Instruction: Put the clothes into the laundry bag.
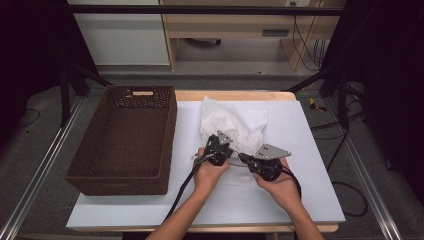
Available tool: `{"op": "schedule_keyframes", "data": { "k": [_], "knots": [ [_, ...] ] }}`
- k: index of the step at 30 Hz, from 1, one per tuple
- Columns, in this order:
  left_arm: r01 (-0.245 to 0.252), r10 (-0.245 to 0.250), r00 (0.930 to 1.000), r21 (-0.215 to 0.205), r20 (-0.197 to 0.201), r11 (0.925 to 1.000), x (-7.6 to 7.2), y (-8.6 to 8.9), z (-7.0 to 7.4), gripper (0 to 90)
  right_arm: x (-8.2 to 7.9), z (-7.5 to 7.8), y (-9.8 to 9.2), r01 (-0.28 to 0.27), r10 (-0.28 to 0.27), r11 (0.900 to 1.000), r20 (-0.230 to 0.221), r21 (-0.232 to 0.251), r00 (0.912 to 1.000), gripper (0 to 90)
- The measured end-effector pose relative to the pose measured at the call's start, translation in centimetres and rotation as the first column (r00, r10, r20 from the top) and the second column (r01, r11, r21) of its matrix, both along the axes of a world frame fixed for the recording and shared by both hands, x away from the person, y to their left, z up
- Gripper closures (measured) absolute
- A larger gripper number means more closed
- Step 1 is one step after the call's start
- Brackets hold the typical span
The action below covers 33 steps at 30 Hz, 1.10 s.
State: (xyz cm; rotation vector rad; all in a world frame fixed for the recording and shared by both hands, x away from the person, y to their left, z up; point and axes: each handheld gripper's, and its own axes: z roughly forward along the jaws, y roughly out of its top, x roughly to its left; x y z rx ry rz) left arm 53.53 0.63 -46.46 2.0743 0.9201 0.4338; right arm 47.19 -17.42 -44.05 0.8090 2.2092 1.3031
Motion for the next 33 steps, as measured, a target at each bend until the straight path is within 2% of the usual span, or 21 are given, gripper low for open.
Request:
{"op": "schedule_keyframes", "data": {
  "k": [9,27,33],
  "knots": [
    [0.004,-0.004,0.9999,0.008,0.009,1.0000,0.4,-0.5,0.2,90.0,0.1,0.0,-0.2,0.004,-0.004,1.000,-0.002,0.005,1.0000,89.0],
    [0.006,-0.006,0.9998,-0.026,0.019,0.9997,1.7,-1.4,0.5,90.0,0.1,-0.1,-0.5,0.017,-0.017,1.000,-0.010,0.016,0.9998,89.0],
    [0.011,-0.010,0.9997,-0.028,0.022,0.9996,1.4,-1.3,0.5,90.0,0.1,-0.1,-0.6,0.020,-0.019,1.000,-0.012,0.016,0.9997,89.0]
  ]
}}
